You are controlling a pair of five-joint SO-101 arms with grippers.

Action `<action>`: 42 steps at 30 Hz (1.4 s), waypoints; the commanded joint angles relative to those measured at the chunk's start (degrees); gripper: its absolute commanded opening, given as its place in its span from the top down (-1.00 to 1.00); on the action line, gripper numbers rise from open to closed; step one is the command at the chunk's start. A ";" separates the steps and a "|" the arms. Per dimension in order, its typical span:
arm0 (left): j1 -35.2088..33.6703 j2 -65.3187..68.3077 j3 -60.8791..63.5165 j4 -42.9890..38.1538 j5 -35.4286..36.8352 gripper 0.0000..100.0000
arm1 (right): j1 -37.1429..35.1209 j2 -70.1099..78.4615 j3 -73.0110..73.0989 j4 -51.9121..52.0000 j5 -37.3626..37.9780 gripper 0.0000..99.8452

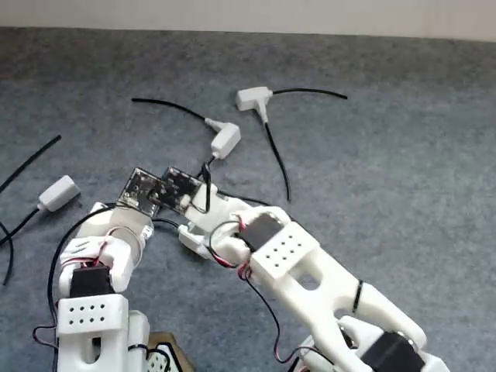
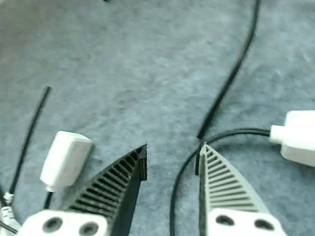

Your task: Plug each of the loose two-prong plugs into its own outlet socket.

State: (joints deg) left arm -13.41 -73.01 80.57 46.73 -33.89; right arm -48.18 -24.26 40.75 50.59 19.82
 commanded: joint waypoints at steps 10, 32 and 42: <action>0.66 -0.92 -5.41 1.41 8.00 0.59 | 4.62 0.31 -5.23 -2.42 -11.96 0.98; 9.27 -0.22 -13.93 -6.07 13.80 0.19 | 3.03 -0.31 3.03 -6.64 -14.15 0.98; 9.63 8.04 -13.49 -8.26 13.98 0.19 | -3.82 -7.43 2.51 -2.95 -13.80 0.98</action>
State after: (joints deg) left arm -4.18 -67.30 68.97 40.40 -20.53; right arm -51.60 -26.02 44.18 45.41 6.20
